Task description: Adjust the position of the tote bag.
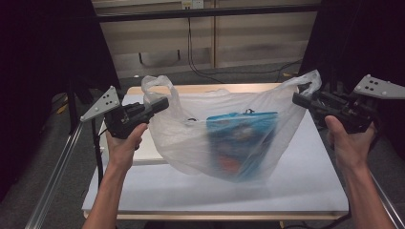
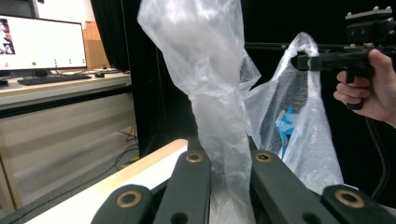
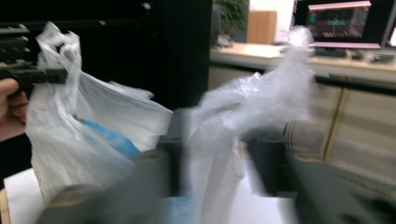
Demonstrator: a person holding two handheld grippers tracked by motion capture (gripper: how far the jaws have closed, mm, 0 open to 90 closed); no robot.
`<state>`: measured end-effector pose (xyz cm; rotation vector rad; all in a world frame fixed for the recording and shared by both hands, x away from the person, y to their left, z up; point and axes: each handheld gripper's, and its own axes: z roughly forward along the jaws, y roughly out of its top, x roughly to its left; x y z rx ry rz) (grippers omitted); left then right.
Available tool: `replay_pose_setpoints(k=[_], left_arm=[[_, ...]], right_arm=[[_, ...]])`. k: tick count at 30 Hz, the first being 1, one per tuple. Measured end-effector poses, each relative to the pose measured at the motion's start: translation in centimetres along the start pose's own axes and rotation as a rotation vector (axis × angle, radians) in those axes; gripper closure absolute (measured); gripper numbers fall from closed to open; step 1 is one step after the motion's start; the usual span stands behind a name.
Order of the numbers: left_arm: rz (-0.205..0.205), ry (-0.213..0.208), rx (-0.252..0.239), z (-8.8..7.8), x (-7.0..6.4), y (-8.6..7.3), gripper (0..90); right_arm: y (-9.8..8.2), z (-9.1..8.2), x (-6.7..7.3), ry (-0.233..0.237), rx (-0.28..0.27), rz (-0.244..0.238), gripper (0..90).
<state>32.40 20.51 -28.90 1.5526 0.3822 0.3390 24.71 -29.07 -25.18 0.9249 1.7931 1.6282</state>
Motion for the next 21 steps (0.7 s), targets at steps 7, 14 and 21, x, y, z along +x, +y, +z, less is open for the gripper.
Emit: replay_pose_setpoints(k=[7,14,21], left_arm=[[0.004,0.008,-0.021,-0.1,0.0,1.5,84.7],[0.043,0.012,-0.022,0.1,0.2,2.6,73.6],[0.055,-0.010,0.006,0.6,0.0,3.8,53.5]], right_arm=[[1.7,0.0,0.3,0.039,-0.014,-0.026,89.5],[2.1,0.4,0.4,0.065,-0.018,-0.038,88.2],[2.4,0.6,0.6,0.072,-0.009,-0.044,89.6]])
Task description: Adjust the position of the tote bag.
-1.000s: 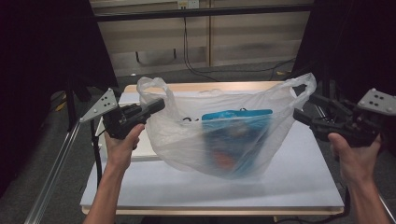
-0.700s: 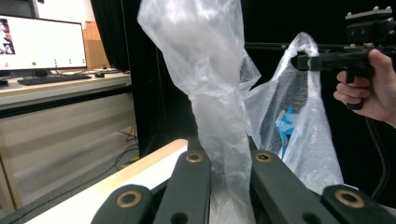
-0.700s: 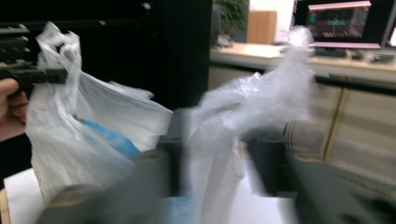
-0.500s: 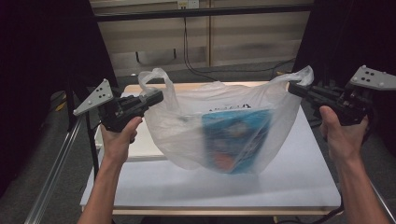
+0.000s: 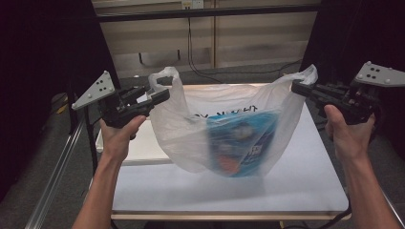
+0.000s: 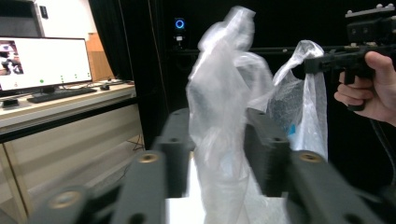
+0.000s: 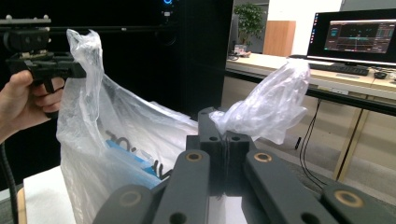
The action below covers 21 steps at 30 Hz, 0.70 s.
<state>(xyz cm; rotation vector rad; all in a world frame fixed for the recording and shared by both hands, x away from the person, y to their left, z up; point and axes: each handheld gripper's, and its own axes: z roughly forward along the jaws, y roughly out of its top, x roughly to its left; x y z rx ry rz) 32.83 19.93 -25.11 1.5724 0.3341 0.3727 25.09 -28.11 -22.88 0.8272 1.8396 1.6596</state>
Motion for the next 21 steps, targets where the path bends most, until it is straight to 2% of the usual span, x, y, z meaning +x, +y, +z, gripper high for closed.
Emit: replay_pose_setpoints(k=[2,3,4,5,6,9,12,13,17,21], left_arm=[[0.001,0.019,0.030,0.5,0.0,0.1,52.7],[-0.003,0.006,0.037,0.6,0.1,0.1,66.2],[0.012,-0.001,0.044,0.6,0.1,0.1,75.6],[0.002,-0.002,0.036,0.5,0.1,0.1,84.5],[0.002,-0.002,0.036,0.5,0.1,0.1,89.1],[0.009,0.014,0.061,-0.1,0.0,0.3,90.0],[0.006,0.012,0.085,-0.5,-0.3,0.5,90.0],[0.002,0.009,0.095,-0.6,-0.5,0.5,90.0],[0.024,0.041,0.132,-1.4,-0.3,0.6,90.0],[0.003,0.045,0.120,-1.6,0.0,0.2,90.0]], right_arm=[[0.1,0.0,0.0,0.004,0.002,-0.002,89.6],[0.1,0.0,0.1,0.005,0.002,-0.002,89.7],[0.1,0.0,0.1,0.008,0.003,-0.003,89.7],[0.0,0.0,0.1,0.003,0.007,-0.004,89.7],[0.0,0.0,0.1,0.003,0.007,-0.004,89.7],[0.0,-0.5,-0.1,-0.009,0.020,-0.008,89.9],[0.0,-0.8,-0.2,-0.021,0.030,-0.012,90.0],[0.1,-1.1,-0.3,-0.040,0.064,-0.011,90.0],[0.2,-1.8,-0.3,-0.083,0.091,-0.016,90.0],[-0.1,-2.4,-0.5,-0.127,0.086,-0.016,90.0]])
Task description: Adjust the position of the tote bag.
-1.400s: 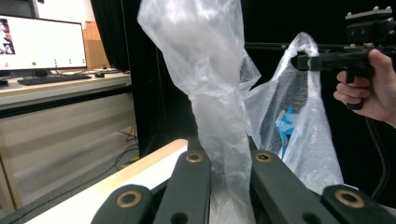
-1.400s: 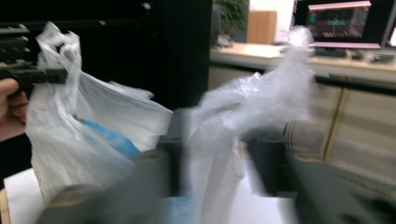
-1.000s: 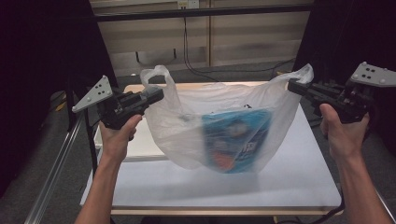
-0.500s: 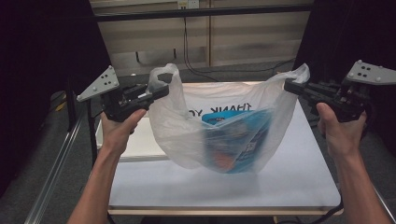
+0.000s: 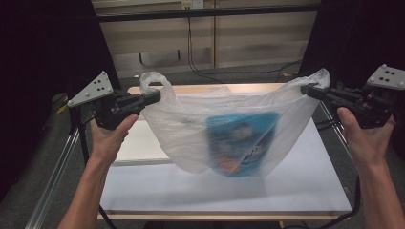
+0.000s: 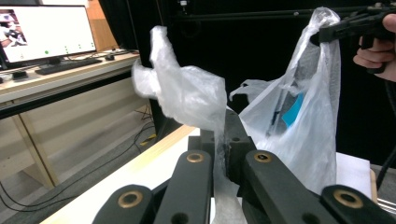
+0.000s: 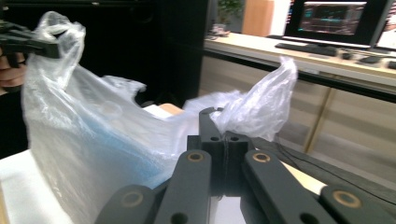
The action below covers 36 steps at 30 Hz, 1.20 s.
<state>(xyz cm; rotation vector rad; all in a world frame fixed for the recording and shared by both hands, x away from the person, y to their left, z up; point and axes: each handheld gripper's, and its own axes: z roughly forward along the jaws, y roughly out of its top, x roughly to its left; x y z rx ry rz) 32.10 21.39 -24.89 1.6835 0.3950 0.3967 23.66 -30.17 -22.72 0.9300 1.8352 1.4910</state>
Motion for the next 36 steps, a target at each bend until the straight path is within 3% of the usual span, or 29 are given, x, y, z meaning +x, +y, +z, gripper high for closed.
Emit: replay_pose_setpoints(k=[3,11,15,18,25,28,30,31,36], left_arm=[[-0.012,-0.001,-0.006,0.0,0.2,-0.3,90.0],[0.005,-0.032,-0.004,0.5,-0.5,-0.1,90.0],[0.021,-0.043,0.012,0.7,-1.2,-0.7,90.0],[0.010,-0.048,0.020,0.9,-1.2,-1.4,90.0],[0.023,-0.061,0.074,1.1,-1.9,-2.7,90.0],[0.016,-0.060,0.119,1.5,-1.8,-3.5,90.0],[0.015,-0.040,0.145,1.8,-1.7,-4.1,90.0],[0.014,-0.046,0.155,2.0,-1.5,-4.4,90.0],[0.023,-0.075,0.181,2.3,-1.8,-5.2,90.0]], right_arm=[[-0.3,-0.4,-0.2,-0.031,-0.005,0.006,90.0],[-1.0,-1.3,-0.1,-0.002,0.023,0.005,90.0],[-1.5,-1.2,0.3,0.014,0.035,-0.003,90.0],[-2.1,-1.1,0.5,0.021,0.043,0.000,90.0],[-3.2,-1.3,0.3,0.021,0.065,0.009,90.0],[-3.6,-1.2,0.4,0.025,0.080,0.009,90.0],[-4.0,-1.0,0.3,0.026,0.090,0.014,90.0],[-4.4,-0.6,0.0,0.037,0.099,0.033,90.0],[-4.9,0.0,-0.2,0.031,0.134,0.032,90.0]])
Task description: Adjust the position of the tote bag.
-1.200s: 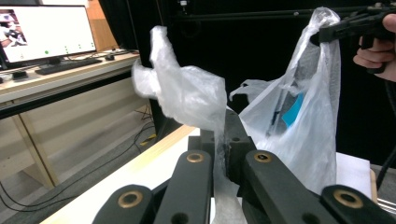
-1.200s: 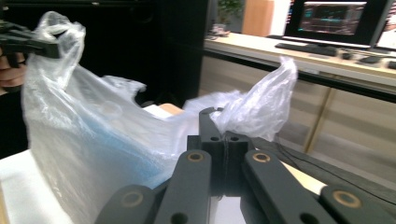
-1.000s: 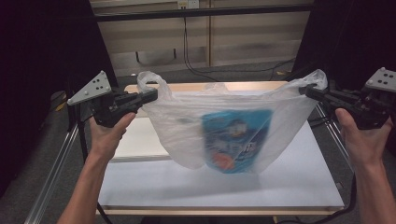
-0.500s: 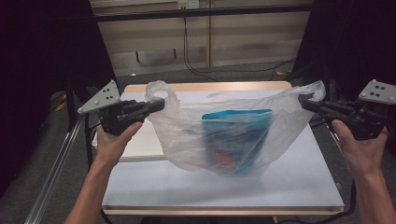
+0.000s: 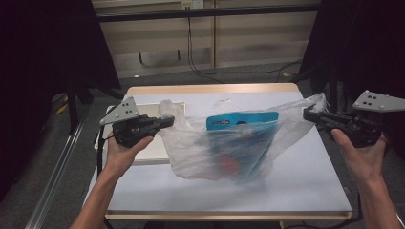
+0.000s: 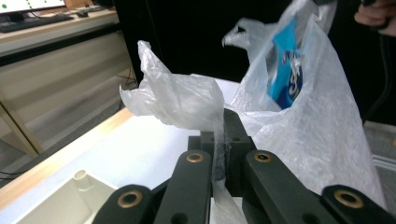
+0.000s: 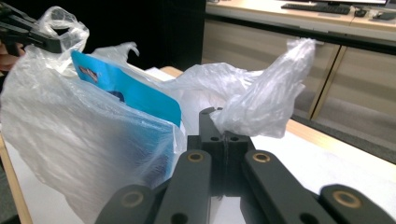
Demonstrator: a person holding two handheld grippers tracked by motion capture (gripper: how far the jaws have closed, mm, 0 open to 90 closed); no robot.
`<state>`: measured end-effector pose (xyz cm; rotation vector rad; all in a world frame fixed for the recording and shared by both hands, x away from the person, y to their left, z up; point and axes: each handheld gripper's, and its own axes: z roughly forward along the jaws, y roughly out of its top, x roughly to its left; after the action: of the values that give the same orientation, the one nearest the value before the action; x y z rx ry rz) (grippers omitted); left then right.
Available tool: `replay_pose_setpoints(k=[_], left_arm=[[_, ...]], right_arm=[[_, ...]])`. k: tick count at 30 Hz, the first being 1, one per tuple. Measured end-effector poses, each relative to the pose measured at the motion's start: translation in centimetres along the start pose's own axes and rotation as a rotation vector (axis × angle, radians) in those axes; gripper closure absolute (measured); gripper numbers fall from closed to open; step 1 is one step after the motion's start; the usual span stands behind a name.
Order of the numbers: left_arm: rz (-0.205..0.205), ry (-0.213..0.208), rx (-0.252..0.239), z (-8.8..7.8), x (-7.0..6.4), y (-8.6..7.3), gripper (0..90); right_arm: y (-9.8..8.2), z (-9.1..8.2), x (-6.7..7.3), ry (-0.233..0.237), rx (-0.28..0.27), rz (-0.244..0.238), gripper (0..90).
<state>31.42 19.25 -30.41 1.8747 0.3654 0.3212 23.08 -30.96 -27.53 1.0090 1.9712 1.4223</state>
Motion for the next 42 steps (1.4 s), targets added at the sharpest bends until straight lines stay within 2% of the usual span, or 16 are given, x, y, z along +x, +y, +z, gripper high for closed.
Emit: replay_pose_setpoints(k=[3,6,10,11,14,17,23,24,26,29,34,35,36,38,40,42], left_arm=[[0.016,-0.014,0.017,-0.1,-0.2,0.0,90.0],[0.015,-0.010,0.037,-0.1,-0.2,-0.4,90.0],[-0.011,0.000,0.048,0.2,0.1,-0.6,90.0],[-0.016,-0.012,0.053,0.4,0.2,-0.7,90.0],[-0.018,-0.006,0.078,1.0,0.7,-0.9,90.0],[-0.039,-0.018,0.066,1.3,0.8,-1.3,90.0],[-0.013,-0.021,0.107,2.2,0.5,-1.8,90.0],[0.003,-0.025,0.126,2.2,0.5,-1.9,90.0],[0.001,-0.028,0.138,2.1,0.4,-2.1,90.0],[0.005,-0.048,0.142,1.5,0.3,-2.3,90.0],[0.024,-0.043,0.159,1.5,-0.6,-2.9,90.0],[0.037,-0.044,0.141,1.5,-0.8,-3.2,90.0],[0.026,-0.064,0.128,1.5,-0.9,-3.5,90.0],[0.020,-0.052,0.171,1.8,-0.8,-4.2,90.0],[-0.002,-0.068,0.193,2.2,-0.8,-5.0,90.0],[0.002,-0.068,0.234,2.7,-0.8,-5.4,90.0]], right_arm=[[-0.1,0.5,-0.2,0.004,0.038,-0.006,90.0],[-0.4,0.6,-0.5,0.001,0.043,-0.001,90.0],[-0.9,1.1,-1.1,-0.018,0.037,0.017,90.0],[-0.9,1.1,-1.1,-0.018,0.037,0.017,90.0],[-1.1,1.5,-1.6,-0.025,0.060,0.036,90.0],[-1.8,2.2,-2.2,-0.021,0.079,0.050,90.0],[-2.5,3.1,-2.7,-0.037,0.108,0.066,90.0],[-2.6,3.2,-2.8,-0.034,0.109,0.067,90.0],[-2.9,2.9,-2.4,-0.020,0.104,0.050,90.0],[-3.1,2.4,-2.1,-0.021,0.105,0.042,90.0],[-3.9,2.7,-1.8,-0.009,0.163,0.021,90.0],[-4.2,2.8,-1.8,-0.003,0.169,0.027,90.0],[-4.4,3.0,-1.8,-0.001,0.184,0.029,90.0],[-5.0,3.1,-2.0,0.008,0.205,0.040,90.0],[-5.2,3.1,-2.0,0.009,0.210,0.042,90.0],[-5.6,3.3,-1.9,0.011,0.226,0.036,90.0]])
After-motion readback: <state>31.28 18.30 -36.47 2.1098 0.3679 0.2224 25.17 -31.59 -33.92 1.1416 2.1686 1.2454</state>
